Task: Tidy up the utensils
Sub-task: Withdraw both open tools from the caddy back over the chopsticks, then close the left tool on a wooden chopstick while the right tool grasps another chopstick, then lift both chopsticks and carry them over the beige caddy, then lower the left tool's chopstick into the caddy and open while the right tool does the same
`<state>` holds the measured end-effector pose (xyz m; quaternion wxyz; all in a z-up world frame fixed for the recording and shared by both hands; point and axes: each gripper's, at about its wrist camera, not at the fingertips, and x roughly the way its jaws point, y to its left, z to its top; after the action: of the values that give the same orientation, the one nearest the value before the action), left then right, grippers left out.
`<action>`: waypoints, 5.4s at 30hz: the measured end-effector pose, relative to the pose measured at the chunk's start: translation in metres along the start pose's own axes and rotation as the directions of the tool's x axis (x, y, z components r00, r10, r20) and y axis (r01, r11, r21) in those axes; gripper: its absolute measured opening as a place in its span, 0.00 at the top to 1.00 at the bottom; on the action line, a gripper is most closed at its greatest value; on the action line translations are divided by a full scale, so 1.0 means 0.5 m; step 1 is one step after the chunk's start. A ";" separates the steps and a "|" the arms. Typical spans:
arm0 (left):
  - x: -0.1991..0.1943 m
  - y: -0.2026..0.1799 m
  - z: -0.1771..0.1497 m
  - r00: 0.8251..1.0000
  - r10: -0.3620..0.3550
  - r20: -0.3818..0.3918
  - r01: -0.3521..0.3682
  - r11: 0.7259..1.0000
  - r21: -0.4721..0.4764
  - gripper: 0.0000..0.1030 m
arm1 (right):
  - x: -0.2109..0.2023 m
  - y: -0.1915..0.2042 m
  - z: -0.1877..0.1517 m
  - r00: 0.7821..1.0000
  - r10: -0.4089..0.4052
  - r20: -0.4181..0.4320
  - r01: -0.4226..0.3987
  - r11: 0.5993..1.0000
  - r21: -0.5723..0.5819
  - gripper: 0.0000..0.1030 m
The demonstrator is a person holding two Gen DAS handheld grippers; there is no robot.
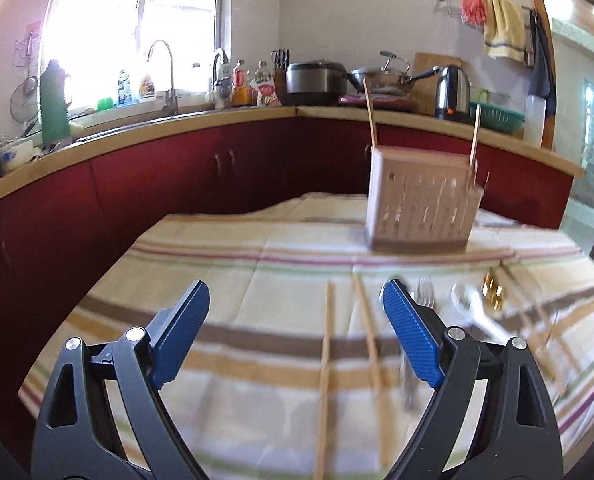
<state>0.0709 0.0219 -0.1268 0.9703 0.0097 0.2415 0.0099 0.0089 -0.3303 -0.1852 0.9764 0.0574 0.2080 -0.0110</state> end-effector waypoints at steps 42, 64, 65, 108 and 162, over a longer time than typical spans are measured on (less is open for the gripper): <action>-0.012 -0.025 -0.218 0.980 -0.097 -0.176 0.113 0.990 0.081 0.94 | 0.007 0.005 -0.111 0.993 0.035 -0.116 -0.033 0.999 0.018 0.93; -0.040 -0.016 -0.207 0.972 -0.148 -0.183 0.159 0.986 0.043 0.94 | -0.024 0.010 -0.083 0.997 0.044 -0.067 -0.042 0.999 0.024 0.93; -0.045 -0.014 -0.199 0.974 -0.147 -0.175 0.157 0.987 0.043 0.94 | -0.029 0.011 -0.077 0.997 0.042 -0.057 -0.041 0.999 0.021 0.93; -0.032 0.006 0.230 0.966 -0.257 0.018 0.255 0.963 0.083 0.94 | 0.018 0.034 0.309 0.982 0.107 0.154 -0.100 0.993 -0.058 0.94; 0.247 -0.175 0.523 0.942 -0.329 0.064 0.320 0.940 0.122 0.94 | 0.302 0.103 0.545 0.959 0.268 0.092 -0.268 0.963 -0.005 0.94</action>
<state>0.3038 -0.0664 0.0444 0.9658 0.0237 0.1994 -0.1640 0.2596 -0.3104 0.0057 0.9772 0.0880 0.1532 0.1180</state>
